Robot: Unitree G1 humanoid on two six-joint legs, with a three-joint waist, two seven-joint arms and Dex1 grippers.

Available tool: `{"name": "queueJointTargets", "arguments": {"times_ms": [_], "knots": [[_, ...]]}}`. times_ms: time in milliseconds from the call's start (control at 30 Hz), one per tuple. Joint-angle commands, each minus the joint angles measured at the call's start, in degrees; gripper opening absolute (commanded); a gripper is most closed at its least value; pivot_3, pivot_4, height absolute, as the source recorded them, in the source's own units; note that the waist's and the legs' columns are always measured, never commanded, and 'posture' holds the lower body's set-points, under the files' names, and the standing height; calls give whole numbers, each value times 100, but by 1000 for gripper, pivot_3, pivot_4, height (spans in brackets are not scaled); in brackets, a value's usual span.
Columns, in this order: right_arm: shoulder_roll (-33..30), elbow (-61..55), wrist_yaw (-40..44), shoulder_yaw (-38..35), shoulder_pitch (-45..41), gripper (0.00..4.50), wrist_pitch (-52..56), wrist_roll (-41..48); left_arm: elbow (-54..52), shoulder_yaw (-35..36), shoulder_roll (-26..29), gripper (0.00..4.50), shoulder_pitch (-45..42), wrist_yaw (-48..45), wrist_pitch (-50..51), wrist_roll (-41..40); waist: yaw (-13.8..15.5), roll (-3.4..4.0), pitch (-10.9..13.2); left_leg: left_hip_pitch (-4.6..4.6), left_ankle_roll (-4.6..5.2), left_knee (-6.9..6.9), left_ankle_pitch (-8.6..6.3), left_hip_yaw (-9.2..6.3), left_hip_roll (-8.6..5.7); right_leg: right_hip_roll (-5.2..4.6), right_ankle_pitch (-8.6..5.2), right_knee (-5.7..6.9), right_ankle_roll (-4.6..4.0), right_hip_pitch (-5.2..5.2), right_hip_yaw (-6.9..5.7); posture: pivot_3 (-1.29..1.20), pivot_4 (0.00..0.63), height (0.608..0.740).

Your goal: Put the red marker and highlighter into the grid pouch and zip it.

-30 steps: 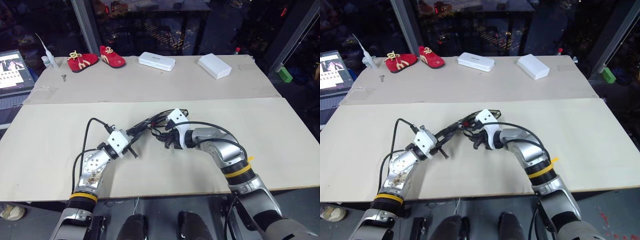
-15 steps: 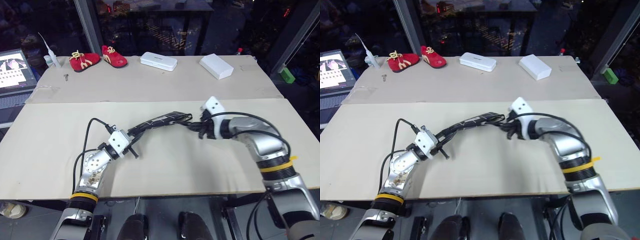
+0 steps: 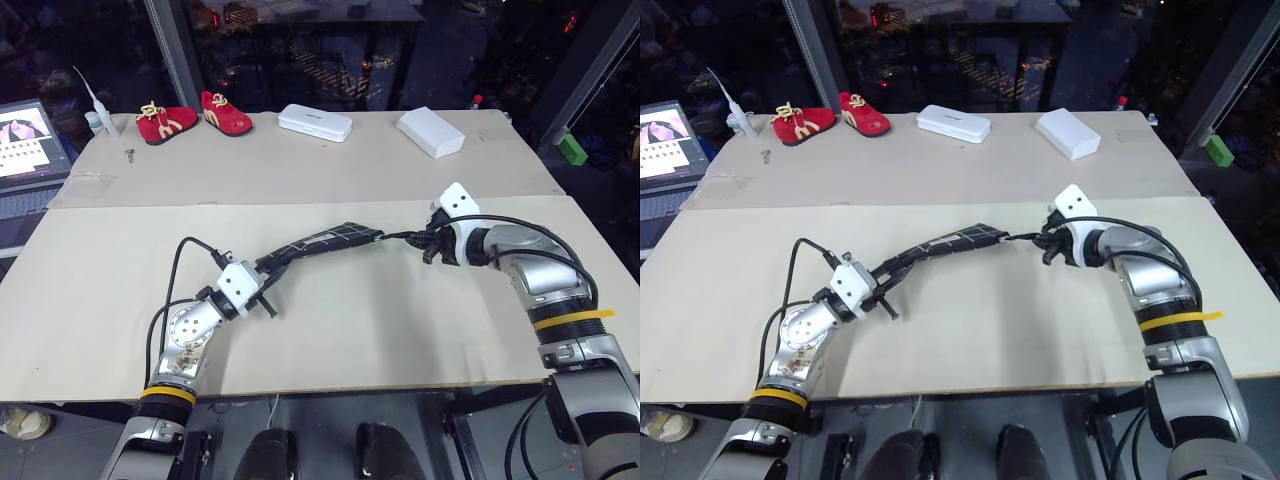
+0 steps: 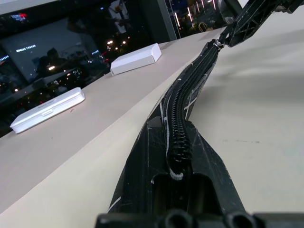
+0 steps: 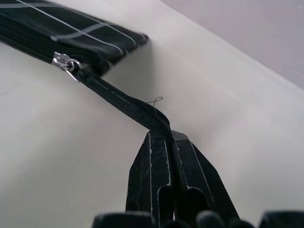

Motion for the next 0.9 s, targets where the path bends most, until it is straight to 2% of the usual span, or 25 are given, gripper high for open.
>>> {"name": "queueJointTargets", "arguments": {"times_ms": [33,167,300,400,467,567,767,900], "knots": [[-81,178,-63,-315,-225,27,-182,-73,-138,115,57,0,36,70,-139,-23,-6,0,0,0,0,0,0,0,1,0,0,0,0,0,0,0,150,740],[-40,78,29,-368,-156,27,-127,19,-136,132,81,0,43,50,-143,-33,-3,0,0,3,0,0,0,0,2,0,0,1,0,0,1,0,150,740],[-3,-715,397,-363,188,1069,416,449,-107,102,51,0,-25,48,-129,-15,4,0,0,2,0,0,0,-1,5,0,0,1,0,0,1,0,150,740],[19,-1104,439,-528,299,2205,774,686,-103,41,32,0,-53,-16,-142,-4,-1,0,0,0,0,0,0,-4,7,0,0,2,0,0,-1,0,150,740],[-48,-1258,635,-679,342,2791,1155,995,-82,4,23,0,-73,-48,-166,15,4,0,0,1,0,0,0,-2,5,-4,0,2,0,-1,2,0,150,740],[-324,-1654,1147,-872,598,2791,1312,1398,-23,-85,-38,0,-136,-112,-208,28,48,0,0,3,0,2,0,-3,4,-6,0,1,0,2,1,0,150,740],[-1037,-2300,1771,-1675,1475,2791,732,1798,123,-466,-173,0,-395,-435,-498,170,194,0,0,-9,3,5,-2,-8,-2,-7,-1,-4,1,4,-8,0,150,740],[-1302,-2749,1904,-2142,2156,2791,659,2029,333,-661,-251,0,-697,-760,-682,85,207,-1,1,-9,6,10,-3,-8,-4,-7,-1,-8,2,5,-7,0,150,740]]}}
